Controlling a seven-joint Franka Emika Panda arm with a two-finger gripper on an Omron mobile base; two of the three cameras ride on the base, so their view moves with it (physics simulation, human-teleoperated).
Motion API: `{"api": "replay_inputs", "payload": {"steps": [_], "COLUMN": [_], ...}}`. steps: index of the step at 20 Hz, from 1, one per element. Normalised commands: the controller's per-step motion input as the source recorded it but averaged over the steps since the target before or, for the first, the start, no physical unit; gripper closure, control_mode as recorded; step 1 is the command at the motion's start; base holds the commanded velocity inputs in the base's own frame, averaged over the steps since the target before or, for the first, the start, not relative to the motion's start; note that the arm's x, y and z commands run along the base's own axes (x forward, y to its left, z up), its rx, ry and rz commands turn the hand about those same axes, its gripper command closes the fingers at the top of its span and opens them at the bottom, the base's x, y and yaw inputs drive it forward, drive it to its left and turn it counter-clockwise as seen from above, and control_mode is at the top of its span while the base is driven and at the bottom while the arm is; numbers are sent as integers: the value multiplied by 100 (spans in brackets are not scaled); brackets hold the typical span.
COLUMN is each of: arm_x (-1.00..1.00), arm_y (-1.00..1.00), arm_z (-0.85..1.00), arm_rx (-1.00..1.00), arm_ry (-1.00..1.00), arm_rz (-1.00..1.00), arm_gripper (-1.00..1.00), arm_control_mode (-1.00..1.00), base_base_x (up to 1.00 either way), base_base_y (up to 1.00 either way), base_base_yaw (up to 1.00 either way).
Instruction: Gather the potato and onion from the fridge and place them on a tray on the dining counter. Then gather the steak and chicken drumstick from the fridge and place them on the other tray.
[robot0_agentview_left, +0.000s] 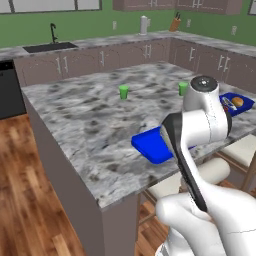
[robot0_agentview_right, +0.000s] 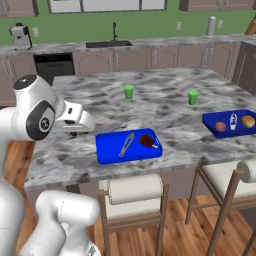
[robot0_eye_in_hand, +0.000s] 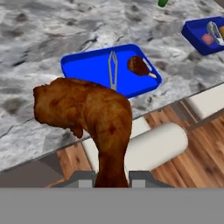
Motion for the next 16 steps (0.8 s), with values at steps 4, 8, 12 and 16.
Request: {"api": "replay_inputs", "payload": {"steps": [4,8,12,16], "arm_x": [43,30,28,45], "arm_y": [-2,-11,-20,0], "arm_z": [-47,-44,-40,-35], "arm_rx": [0,0,1,0], "arm_ry": [0,0,0,0], "arm_rz": [0,-4,-7,-4], "arm_gripper": [100,100,100,100], "arm_control_mode": [-100,-100,-100,-100], "base_base_x": [0,0,0,0], "base_base_y": [0,0,0,0], "base_base_yaw": [0,0,0,0]}}
